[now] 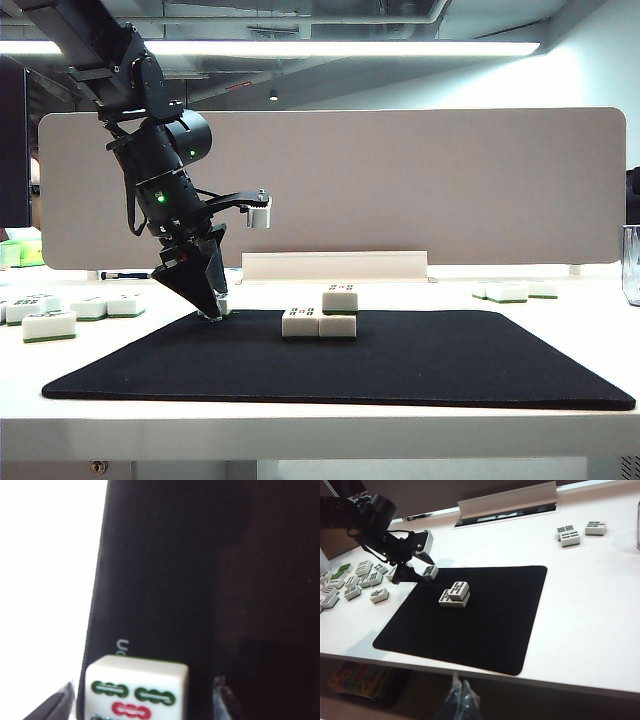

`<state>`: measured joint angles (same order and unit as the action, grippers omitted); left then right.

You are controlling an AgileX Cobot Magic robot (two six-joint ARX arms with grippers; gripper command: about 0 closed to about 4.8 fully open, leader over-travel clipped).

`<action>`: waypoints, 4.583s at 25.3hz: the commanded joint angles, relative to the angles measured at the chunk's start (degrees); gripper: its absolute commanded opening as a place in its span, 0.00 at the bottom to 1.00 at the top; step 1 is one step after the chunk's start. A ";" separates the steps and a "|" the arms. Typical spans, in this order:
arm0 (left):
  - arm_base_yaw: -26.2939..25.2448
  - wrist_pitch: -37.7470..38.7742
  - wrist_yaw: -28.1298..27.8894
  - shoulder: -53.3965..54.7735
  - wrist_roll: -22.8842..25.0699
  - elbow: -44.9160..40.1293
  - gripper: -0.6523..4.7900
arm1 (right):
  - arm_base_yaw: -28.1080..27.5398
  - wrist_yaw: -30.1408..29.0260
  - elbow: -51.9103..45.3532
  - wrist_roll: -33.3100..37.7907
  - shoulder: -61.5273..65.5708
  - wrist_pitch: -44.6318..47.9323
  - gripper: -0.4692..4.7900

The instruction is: Arrange four mahjong tiles into a neat stack, creating two layers of paired tiles.

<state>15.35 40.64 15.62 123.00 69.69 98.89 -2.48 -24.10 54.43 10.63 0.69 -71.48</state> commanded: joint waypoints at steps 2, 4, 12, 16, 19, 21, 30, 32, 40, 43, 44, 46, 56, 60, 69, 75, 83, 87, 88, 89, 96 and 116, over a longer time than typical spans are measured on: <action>0.02 -1.57 0.28 0.26 0.13 0.07 0.76 | 0.04 -0.02 0.11 -0.15 -0.70 0.50 0.09; 0.00 -1.70 0.26 0.61 0.04 0.07 0.76 | 0.04 -0.02 0.11 -0.15 -0.70 0.50 0.09; 0.00 -1.79 0.07 2.03 -6.80 0.09 0.55 | 0.04 -0.02 0.11 -0.15 -0.70 0.55 0.09; 0.00 -1.70 0.07 2.01 -9.20 0.09 0.39 | 0.04 -0.02 0.11 -0.15 -0.70 0.55 0.09; 0.02 -1.38 0.07 1.55 -11.34 0.11 0.39 | 0.04 -0.04 0.11 -0.15 -0.70 0.52 0.09; 0.09 -1.25 0.07 0.72 -12.87 0.11 0.39 | 0.07 -0.04 0.11 -0.15 -0.70 0.52 0.09; 1.55 2.23 2.08 -6.82 -20.68 0.11 0.39 | 0.04 0.00 0.11 -0.17 -0.70 0.61 0.09; 2.80 3.52 3.80 -8.20 -20.63 0.11 0.39 | 0.04 -0.02 0.09 -0.17 -0.70 0.61 0.09; 13.46 6.58 -3.37 -8.72 -16.06 -0.28 0.39 | 0.09 -0.04 -0.13 -0.17 -0.70 0.55 0.09; 14.38 6.91 -2.69 -8.72 -16.11 -0.28 0.40 | 0.09 -0.04 -0.13 -0.17 -0.70 0.57 0.09; 14.40 7.08 -2.64 -8.72 -16.11 -0.39 0.40 | 0.09 -0.02 -0.13 -0.17 -0.70 0.57 0.09; 14.38 7.19 -2.80 -8.74 -16.09 -0.96 0.40 | 0.09 -0.04 -0.13 -0.17 -0.70 0.55 0.09; 14.53 10.99 -0.42 -8.33 -16.11 -0.98 0.40 | 0.07 -0.02 -0.13 -0.17 -0.70 0.55 0.09; 14.53 12.70 -0.15 -6.69 -16.11 -1.01 0.40 | 0.09 -0.04 -0.13 -0.17 -0.70 0.48 0.09; 14.64 11.32 0.09 -5.09 -16.11 -0.98 0.40 | 0.09 -0.04 -0.13 -0.17 -0.70 0.33 0.09; 14.64 9.49 2.10 -5.03 -16.09 -0.98 0.40 | 0.07 -0.04 -0.13 -0.17 -0.70 -0.42 0.09; 14.64 9.46 2.64 -4.00 -16.09 -0.98 0.40 | 0.07 -0.04 -0.13 -0.17 -0.70 -0.63 0.09; 14.67 9.46 2.64 -3.67 -16.11 -0.98 0.40 | 0.09 -0.04 -0.13 -0.17 -0.70 -0.72 0.09; 14.73 9.42 2.64 -3.67 -16.11 -0.98 0.40 | 0.09 -0.04 -0.13 -0.17 -0.70 -0.72 0.09; 14.91 9.44 2.62 -3.67 -16.09 -0.98 0.40 | 0.07 -0.04 -0.13 -0.17 -0.70 -0.72 0.09; 16.31 9.40 1.88 -3.67 -16.09 -0.98 0.41 | 0.09 -0.04 -0.13 -0.17 -0.70 -0.72 0.09; 16.35 9.05 -1.29 -3.69 -16.57 -0.98 0.66 | 0.09 -0.04 -0.13 -0.17 -0.70 -0.74 0.09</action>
<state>31.64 49.50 13.96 119.28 53.10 97.93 -2.46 -24.08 54.11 10.63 0.67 -72.84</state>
